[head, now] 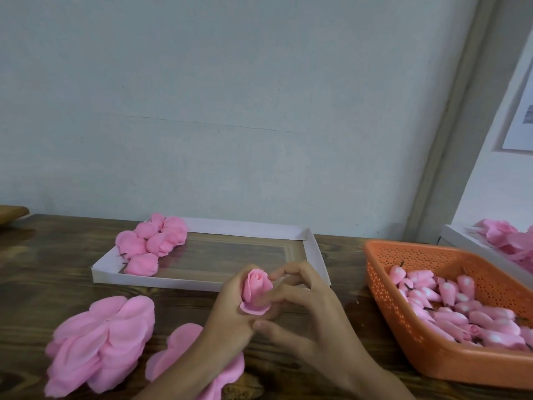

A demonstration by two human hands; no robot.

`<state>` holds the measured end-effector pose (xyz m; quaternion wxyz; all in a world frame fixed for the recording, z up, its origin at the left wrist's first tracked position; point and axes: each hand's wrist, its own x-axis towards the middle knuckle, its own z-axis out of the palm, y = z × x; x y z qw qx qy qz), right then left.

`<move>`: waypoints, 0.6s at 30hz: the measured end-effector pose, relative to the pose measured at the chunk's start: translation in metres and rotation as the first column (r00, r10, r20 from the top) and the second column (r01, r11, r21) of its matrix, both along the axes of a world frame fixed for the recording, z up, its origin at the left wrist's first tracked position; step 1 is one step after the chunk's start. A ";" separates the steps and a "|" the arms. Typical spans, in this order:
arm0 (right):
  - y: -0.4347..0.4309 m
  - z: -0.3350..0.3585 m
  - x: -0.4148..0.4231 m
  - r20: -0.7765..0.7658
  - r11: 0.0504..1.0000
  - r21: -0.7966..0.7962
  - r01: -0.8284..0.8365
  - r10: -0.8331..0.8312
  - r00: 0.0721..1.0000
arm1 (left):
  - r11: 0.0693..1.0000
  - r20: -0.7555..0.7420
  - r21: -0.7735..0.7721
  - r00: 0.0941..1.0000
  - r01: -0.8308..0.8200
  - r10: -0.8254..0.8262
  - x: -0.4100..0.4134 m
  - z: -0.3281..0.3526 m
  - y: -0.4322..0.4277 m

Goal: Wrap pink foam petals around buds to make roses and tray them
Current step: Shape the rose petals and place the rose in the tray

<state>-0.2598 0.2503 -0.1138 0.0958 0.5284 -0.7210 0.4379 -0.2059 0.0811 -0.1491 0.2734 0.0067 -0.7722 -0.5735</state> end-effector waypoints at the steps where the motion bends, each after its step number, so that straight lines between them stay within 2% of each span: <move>1: -0.001 -0.001 0.001 -0.009 1.000 -0.001 0.019 -0.019 1.000 | 1.000 0.004 -0.012 1.000 0.001 -0.001 0.000 0.000 0.001; 3: -0.004 -0.005 0.002 -0.006 0.998 -0.035 0.056 -0.057 0.998 | 1.000 0.003 -0.013 1.000 0.001 -0.001 -0.001 0.001 0.001; 7: -0.007 -0.008 0.004 0.065 0.987 -0.107 0.116 -0.110 0.992 | 0.987 -0.087 0.102 0.990 0.123 -0.114 0.001 0.003 0.007; 14: -0.009 -0.010 0.008 0.096 0.969 -0.166 0.183 -0.169 0.981 | 0.960 -0.062 0.159 0.973 0.229 -0.222 0.008 0.005 0.017; 18: -0.007 -0.006 0.005 0.132 0.969 -0.207 0.137 -0.111 0.985 | 0.930 -0.041 0.229 0.957 0.287 -0.286 0.015 0.005 0.017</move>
